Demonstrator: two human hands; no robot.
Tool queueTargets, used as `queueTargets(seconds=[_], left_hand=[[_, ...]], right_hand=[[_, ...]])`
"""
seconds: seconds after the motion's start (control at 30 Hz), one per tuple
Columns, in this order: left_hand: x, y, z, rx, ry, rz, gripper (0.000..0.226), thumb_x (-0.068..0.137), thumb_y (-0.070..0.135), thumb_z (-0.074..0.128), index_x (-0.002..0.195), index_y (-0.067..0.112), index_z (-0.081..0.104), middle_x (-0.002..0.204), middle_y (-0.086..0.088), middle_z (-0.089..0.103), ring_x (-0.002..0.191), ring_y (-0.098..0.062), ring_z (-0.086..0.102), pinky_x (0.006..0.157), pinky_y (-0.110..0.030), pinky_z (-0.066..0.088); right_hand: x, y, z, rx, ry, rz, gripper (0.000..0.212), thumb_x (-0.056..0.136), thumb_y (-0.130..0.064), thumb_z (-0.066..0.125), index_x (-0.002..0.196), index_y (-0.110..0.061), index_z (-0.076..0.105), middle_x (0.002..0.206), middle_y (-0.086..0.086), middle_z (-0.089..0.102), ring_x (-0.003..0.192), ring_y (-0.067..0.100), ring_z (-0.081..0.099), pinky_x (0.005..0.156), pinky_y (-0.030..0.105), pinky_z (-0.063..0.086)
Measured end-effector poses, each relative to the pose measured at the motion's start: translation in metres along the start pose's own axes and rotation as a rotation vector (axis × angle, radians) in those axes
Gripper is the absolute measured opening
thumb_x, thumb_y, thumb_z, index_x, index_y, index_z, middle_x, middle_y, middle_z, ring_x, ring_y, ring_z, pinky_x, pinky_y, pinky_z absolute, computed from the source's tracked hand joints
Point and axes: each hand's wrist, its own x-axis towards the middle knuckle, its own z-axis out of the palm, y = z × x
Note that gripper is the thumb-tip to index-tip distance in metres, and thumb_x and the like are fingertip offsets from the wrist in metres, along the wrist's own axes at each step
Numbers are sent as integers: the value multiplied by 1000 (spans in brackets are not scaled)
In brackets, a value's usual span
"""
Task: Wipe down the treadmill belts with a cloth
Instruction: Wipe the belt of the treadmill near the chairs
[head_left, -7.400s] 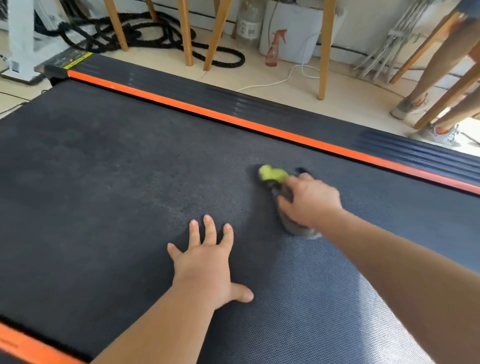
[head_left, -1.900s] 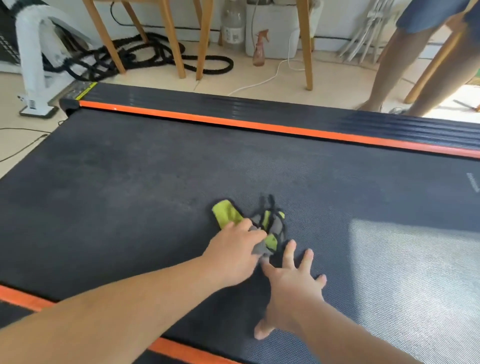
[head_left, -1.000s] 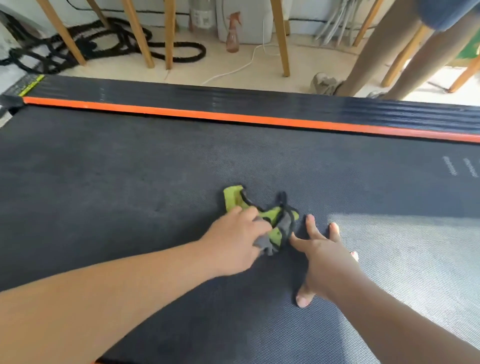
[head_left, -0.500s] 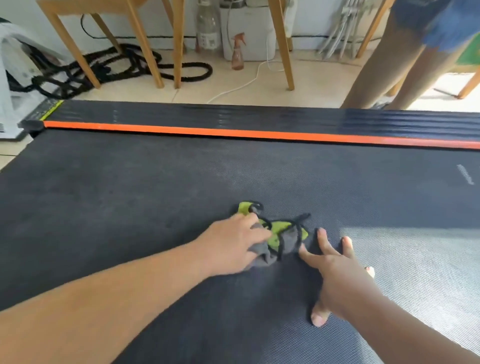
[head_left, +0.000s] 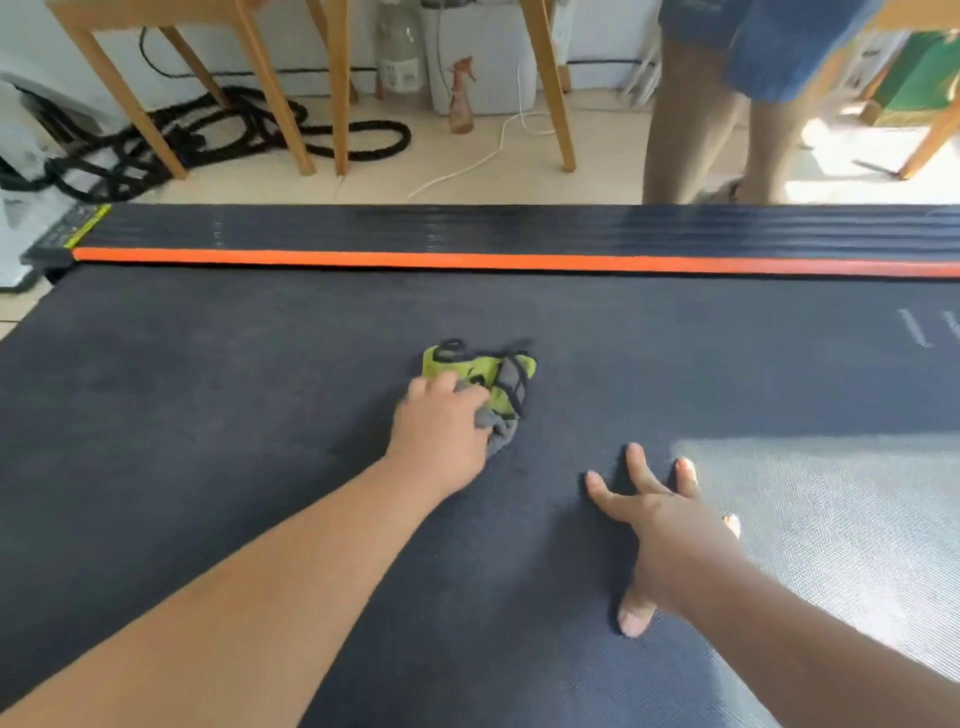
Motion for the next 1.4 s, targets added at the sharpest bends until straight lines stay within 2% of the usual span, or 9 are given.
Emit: queueTargets(seconds=[0.23,0.37,0.5,0.57,0.73,0.9,1.13,1.3,1.4], left_hand=[[-27,31,-30,0,-491,327,73,103,29,53,164,30,13,172,-1,3,157,-27,11,125,-42,23],[28,5,-40,165,-300,411,60,99,36,54,156,37,35,159,3,41,137,-29,49,106,-45,47],[89,2,-39,-41,-70,20,27,96,42,55,119,27,58,121,-3,66,112,-34,63,87,-38,51],[94,31,-26,-114,-55,-2,21,97,41,59,112,27,59,113,-5,68,106,-35,64,85,-39,52],[57,74,-15,-210,-223,473,40,91,38,66,131,40,61,126,4,69,113,-27,64,93,-36,53],[89,33,-10,-245,53,-12,39,92,25,57,131,27,61,125,-4,67,114,-35,61,92,-42,52],[36,54,-3,-275,-109,408,53,85,26,69,135,36,55,134,11,58,120,-17,56,94,-34,50],[91,16,-12,-305,76,-180,34,84,24,64,118,26,58,114,0,64,108,-30,61,79,-31,43],[63,58,-4,-272,-23,17,42,84,29,68,124,34,58,118,3,68,113,-30,63,83,-27,43]], right_hand=[[2,2,-3,-26,-19,-20,145,57,-46,96,154,-61,-10,162,-15,-38,153,36,-27,116,74,20],[6,3,-5,-23,-57,-18,145,59,-46,96,153,-62,-13,160,-15,-41,151,37,-31,115,77,15],[10,4,-5,-19,-75,-26,144,60,-46,96,152,-63,-13,159,-14,-43,150,37,-33,115,78,14],[11,4,-6,-17,-79,-22,145,60,-45,96,152,-62,-14,159,-13,-43,150,38,-34,115,78,13],[9,4,-3,-17,-47,-36,147,59,-44,97,152,-63,-15,161,-15,-39,152,38,-29,113,79,17],[8,5,-2,-13,-55,-41,147,59,-43,97,152,-62,-15,160,-13,-42,151,39,-32,113,80,15],[10,5,-4,-15,-61,-44,148,58,-42,97,151,-62,-16,160,-12,-41,151,40,-31,110,83,14],[9,5,0,-5,-28,-39,148,55,-42,98,153,-61,-11,160,-14,-41,151,39,-31,112,80,17],[9,5,-3,-14,-39,-30,147,56,-42,97,153,-61,-12,160,-13,-41,151,39,-31,112,80,17]])
